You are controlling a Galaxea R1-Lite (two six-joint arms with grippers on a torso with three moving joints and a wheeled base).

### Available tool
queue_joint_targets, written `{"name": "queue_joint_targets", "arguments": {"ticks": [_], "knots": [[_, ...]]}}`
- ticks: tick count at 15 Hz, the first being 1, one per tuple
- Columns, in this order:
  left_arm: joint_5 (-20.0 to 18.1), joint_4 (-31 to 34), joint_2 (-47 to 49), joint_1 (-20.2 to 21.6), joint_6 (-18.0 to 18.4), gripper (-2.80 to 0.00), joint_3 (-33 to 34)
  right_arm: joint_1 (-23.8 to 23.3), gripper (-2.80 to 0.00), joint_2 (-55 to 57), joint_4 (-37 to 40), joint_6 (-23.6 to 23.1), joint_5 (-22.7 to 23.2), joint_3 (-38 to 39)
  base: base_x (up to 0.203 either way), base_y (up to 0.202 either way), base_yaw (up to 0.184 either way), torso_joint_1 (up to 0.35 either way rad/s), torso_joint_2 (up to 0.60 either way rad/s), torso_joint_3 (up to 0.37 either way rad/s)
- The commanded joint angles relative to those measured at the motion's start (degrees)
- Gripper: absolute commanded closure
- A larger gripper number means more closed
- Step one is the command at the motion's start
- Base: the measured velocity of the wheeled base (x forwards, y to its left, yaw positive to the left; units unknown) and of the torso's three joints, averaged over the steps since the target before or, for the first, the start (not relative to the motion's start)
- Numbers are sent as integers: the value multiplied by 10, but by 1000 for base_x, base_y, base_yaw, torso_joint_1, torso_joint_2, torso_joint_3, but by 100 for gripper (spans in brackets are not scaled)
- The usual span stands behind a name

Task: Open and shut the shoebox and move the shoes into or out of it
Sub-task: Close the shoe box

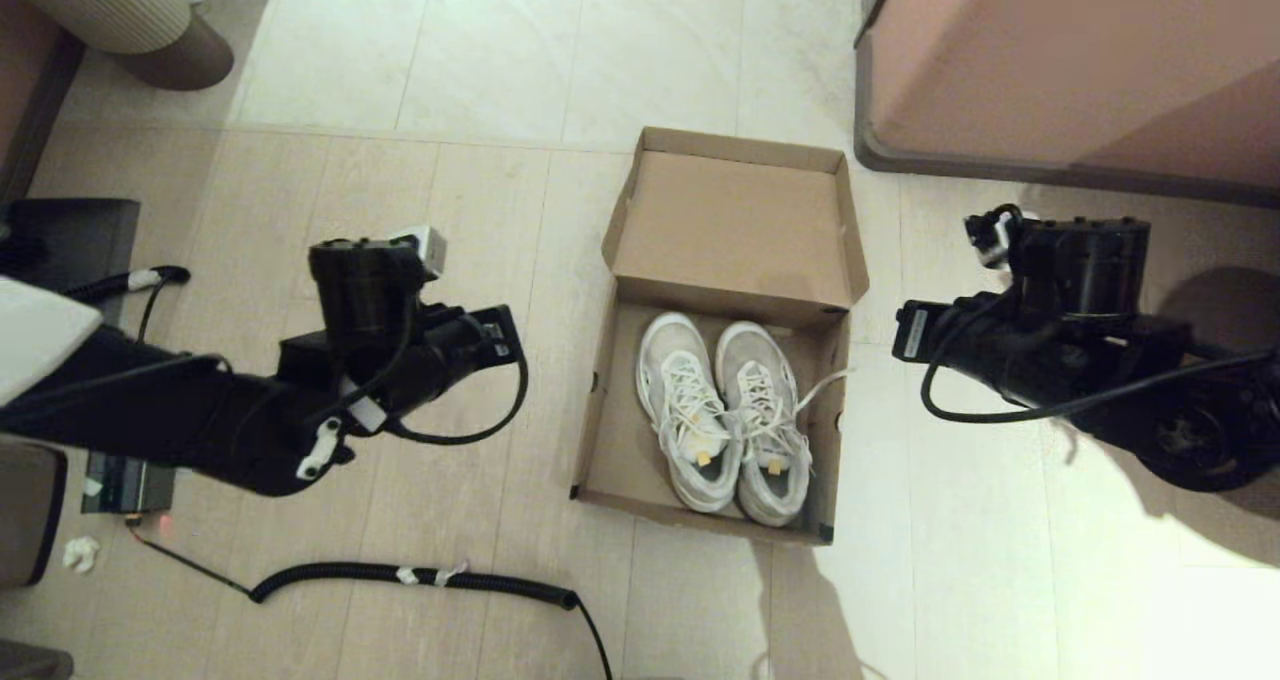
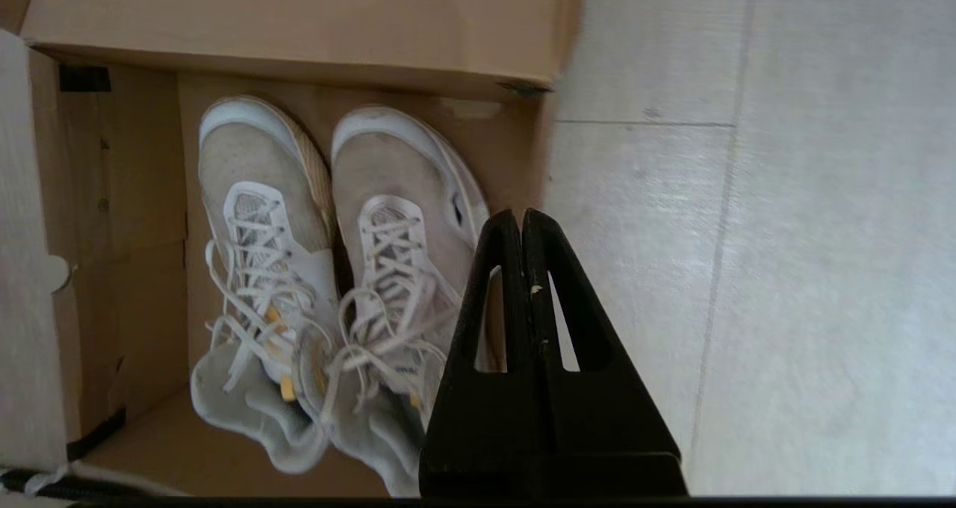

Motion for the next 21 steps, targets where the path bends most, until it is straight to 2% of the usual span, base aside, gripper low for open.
{"name": "queue_joint_targets", "arguments": {"ticks": [1,3,5,8,11,15,17,19,21], "knots": [[3,23,55,-37,-1,0,-62,8,0,38,-3,0,-3,-19,0,0,0,0,0,0],[3,66,74,-72,3,0,-103,17,0,24,-3,1,-5,-4,0,0,0,0,0,0],[2,97,85,-74,18,0,-127,26,0,26,-6,7,-3,5,0,0,0,0,0,0],[6,82,134,-88,20,0,-159,35,0,35,-10,13,-3,5,0,0,0,0,0,0],[17,77,192,-90,28,0,-179,35,0,37,-48,42,-1,11,0,0,0,0,0,0],[18,71,258,-87,34,0,-252,36,0,59,-54,44,2,23,0,0,0,0,0,0],[20,75,267,-94,36,0,-253,36,0,93,-96,43,1,23,0,0,0,0,0,0],[30,80,264,-98,36,0,-218,36,0,102,-139,38,-1,26,0,0,0,0,0,0],[79,114,260,-105,36,0,-197,36,0,95,-140,40,-1,25,0,0,0,0,0,0]]}}
